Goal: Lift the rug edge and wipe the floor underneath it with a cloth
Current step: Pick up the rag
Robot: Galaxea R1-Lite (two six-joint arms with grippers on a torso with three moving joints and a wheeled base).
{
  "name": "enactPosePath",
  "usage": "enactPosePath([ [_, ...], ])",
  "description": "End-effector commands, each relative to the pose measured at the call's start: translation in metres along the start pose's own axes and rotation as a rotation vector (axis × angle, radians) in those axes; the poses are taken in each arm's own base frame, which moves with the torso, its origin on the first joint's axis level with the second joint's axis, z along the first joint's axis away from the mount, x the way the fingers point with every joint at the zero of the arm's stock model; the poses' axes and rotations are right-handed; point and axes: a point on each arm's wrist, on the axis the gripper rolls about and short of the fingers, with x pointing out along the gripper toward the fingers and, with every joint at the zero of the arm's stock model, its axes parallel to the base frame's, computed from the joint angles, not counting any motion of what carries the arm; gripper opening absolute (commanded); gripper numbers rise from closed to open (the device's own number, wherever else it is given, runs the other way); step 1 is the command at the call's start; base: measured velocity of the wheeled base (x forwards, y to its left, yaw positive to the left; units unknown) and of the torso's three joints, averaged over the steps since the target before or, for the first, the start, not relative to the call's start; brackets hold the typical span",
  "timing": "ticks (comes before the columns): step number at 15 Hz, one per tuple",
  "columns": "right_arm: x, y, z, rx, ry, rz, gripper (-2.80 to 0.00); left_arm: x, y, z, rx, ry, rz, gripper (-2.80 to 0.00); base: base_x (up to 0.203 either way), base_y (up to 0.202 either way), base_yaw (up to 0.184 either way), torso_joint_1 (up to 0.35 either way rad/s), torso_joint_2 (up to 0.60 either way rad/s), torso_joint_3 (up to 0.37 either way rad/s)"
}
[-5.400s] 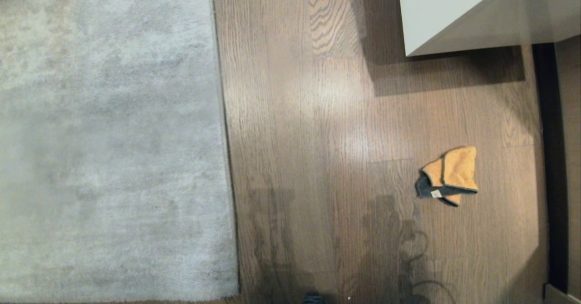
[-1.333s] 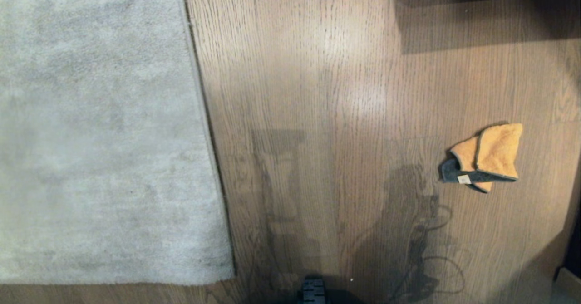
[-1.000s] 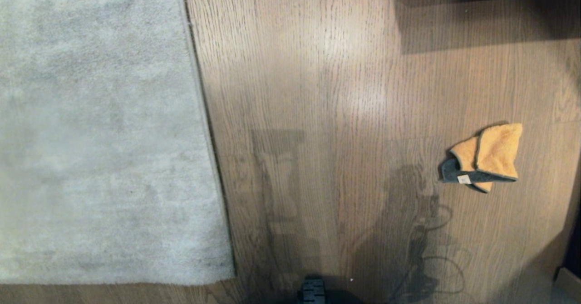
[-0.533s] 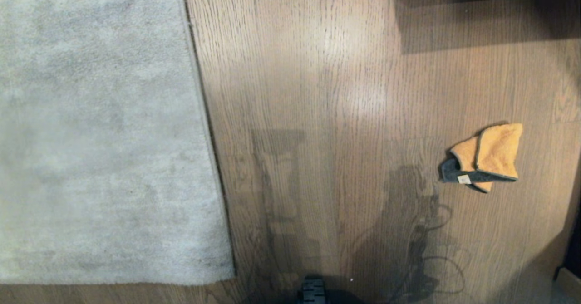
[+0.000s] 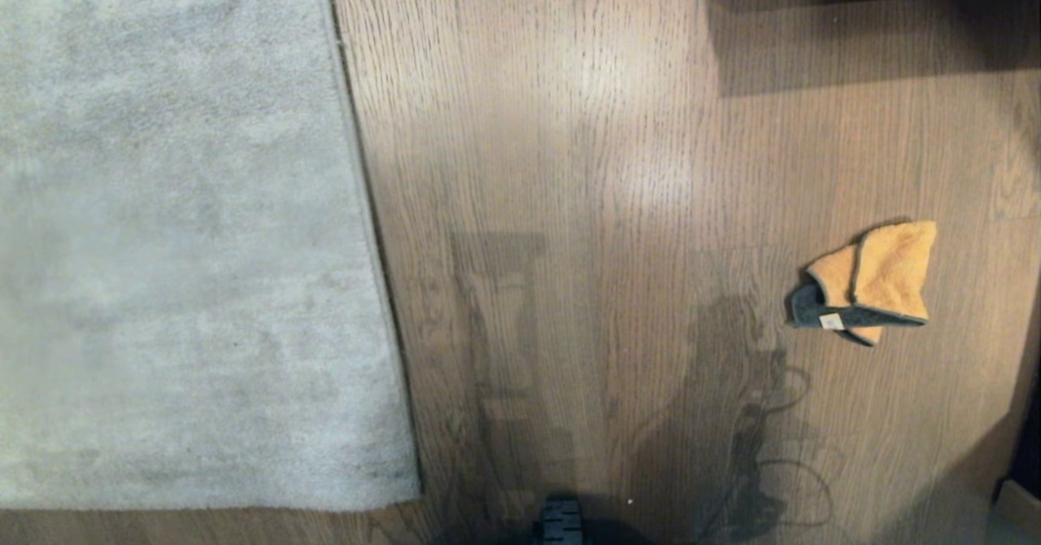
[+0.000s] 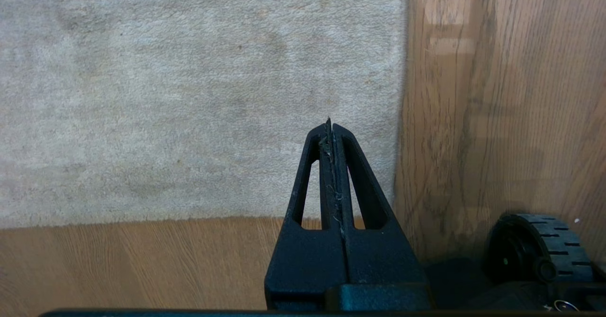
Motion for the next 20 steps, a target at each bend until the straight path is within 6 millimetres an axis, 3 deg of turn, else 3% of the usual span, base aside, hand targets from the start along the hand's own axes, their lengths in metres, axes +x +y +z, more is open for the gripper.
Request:
enactPosePath([
  [1, 0.000, 0.000, 0.000, 0.000, 0.000, 0.001, -2.80, 0.000, 0.000, 0.000, -0.001, -0.001, 0.000, -2.80, 0.000, 0.000, 0.000, 0.000, 0.00, 0.000],
  [12, 0.000, 0.000, 0.001, -0.014, -0.007, 0.001, -2.80, 0.000, 0.000, 0.000, 0.000, 0.001, 0.000, -2.80, 0.000, 0.000, 0.000, 0.000, 0.00, 0.000],
  [20, -0.004, 0.000, 0.016, -0.024, -0.040, 0.037, -2.80, 0.000, 0.000, 0.000, -0.001, 0.000, 0.000, -2.80, 0.000, 0.000, 0.000, 0.000, 0.00, 0.000],
])
